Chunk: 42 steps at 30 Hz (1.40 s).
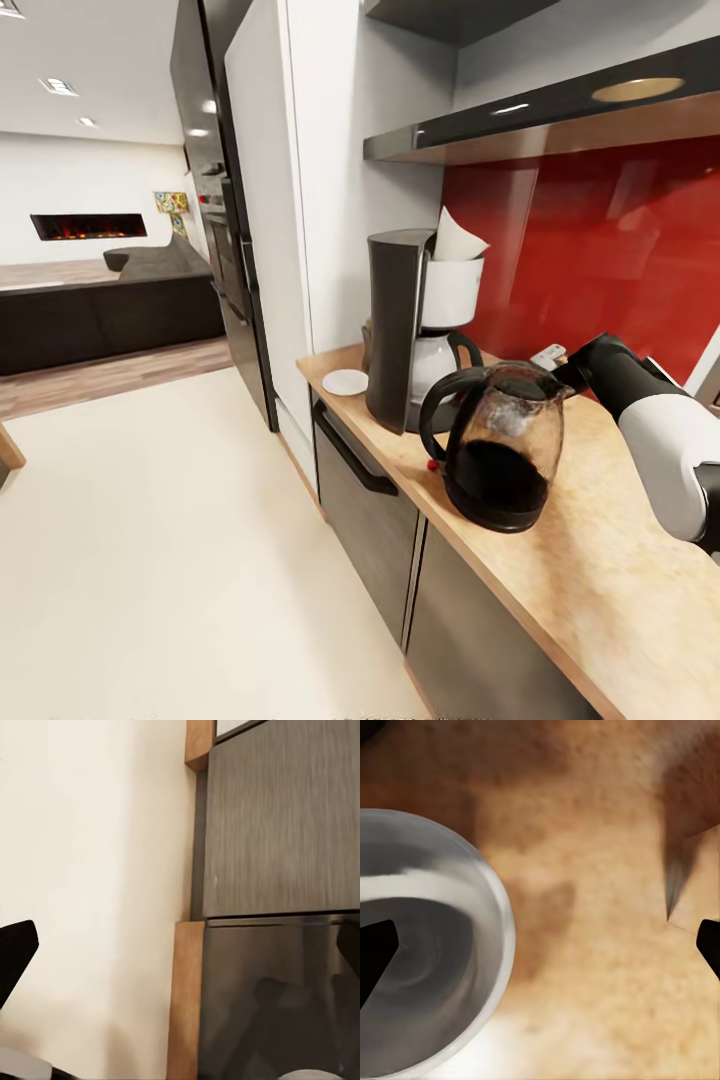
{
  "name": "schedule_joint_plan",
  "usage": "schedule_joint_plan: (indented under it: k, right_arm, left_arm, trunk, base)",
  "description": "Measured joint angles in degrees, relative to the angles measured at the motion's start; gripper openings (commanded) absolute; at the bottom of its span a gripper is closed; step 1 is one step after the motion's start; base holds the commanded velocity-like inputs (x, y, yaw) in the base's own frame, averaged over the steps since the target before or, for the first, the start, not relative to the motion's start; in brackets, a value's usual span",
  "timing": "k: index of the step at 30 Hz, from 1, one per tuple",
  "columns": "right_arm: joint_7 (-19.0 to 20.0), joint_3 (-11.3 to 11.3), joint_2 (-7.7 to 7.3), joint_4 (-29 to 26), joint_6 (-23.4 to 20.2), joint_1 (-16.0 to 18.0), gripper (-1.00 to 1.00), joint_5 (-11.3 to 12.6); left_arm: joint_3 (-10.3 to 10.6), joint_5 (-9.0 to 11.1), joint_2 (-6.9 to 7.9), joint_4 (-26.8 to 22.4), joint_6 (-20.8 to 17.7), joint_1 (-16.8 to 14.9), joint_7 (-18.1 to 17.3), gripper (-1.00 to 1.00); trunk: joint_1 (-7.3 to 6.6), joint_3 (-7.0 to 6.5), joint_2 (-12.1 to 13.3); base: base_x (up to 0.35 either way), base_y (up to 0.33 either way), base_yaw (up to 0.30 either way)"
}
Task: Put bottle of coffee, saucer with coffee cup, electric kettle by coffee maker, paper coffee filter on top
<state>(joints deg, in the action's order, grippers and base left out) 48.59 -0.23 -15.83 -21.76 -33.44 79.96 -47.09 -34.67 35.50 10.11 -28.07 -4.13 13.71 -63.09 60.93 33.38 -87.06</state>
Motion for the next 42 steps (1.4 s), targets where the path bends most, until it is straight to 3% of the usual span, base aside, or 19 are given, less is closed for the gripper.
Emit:
schedule_joint_plan:
  k: [28,42]
  right_arm:
    - [0.0,0.0,-0.02,0.1,0.1,0.0,1.00,0.0]
    - [0.0,0.0,-0.03,0.1,0.1,0.0,1.00,0.1]
  left_arm:
    - [0.0,0.0,0.00,0.0,0.0,0.0,0.0,1.00]
    - [0.0,0.0,0.00,0.0,0.0,0.0,0.0,1.00]
  trunk:
    - [0.00,2.03,0.0]
    - [0.00,2.16,0.0]
  base:
    - [0.000,0.000,0.000]
    - [0.000,0.000,0.000]
